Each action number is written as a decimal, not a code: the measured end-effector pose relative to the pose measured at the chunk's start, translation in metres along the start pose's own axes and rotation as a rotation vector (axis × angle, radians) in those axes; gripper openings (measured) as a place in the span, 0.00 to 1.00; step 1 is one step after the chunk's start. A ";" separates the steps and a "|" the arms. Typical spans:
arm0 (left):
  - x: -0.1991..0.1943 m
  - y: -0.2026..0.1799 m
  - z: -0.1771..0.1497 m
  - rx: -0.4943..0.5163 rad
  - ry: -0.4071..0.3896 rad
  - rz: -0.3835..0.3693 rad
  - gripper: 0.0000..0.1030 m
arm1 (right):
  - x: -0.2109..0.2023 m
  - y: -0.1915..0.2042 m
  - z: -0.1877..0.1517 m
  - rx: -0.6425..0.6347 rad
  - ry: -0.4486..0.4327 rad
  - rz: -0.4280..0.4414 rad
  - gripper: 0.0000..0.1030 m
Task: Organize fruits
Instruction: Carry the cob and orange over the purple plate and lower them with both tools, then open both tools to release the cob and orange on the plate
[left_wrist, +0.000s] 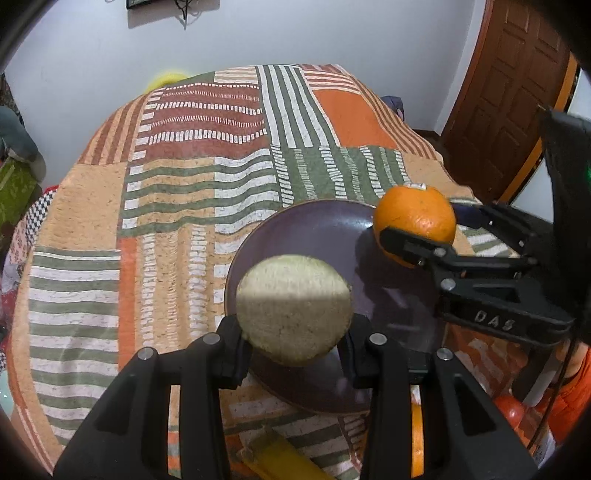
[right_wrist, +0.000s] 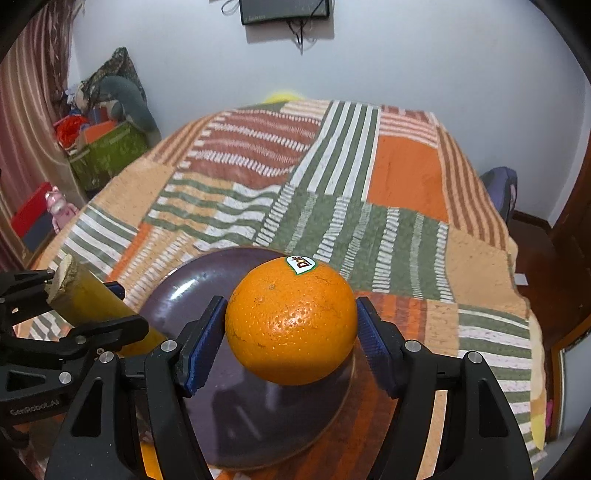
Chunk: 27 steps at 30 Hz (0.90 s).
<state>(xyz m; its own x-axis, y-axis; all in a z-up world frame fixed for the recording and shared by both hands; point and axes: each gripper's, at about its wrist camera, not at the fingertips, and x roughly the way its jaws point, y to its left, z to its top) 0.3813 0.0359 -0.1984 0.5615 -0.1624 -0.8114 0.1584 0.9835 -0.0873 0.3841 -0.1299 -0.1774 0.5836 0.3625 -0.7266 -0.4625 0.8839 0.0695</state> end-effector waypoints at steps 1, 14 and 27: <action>0.001 0.001 0.002 -0.004 0.001 -0.003 0.38 | 0.004 0.000 0.001 -0.005 0.007 -0.002 0.64; 0.018 -0.008 0.016 0.018 0.012 0.016 0.42 | 0.028 -0.002 -0.003 -0.039 0.092 0.001 0.65; -0.022 0.002 0.000 -0.007 -0.029 0.050 0.43 | -0.003 0.002 0.000 -0.037 0.033 -0.026 0.83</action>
<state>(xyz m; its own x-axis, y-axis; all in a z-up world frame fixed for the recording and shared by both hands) 0.3695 0.0416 -0.1810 0.5922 -0.1149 -0.7976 0.1236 0.9910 -0.0510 0.3820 -0.1295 -0.1749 0.5741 0.3289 -0.7498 -0.4719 0.8813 0.0252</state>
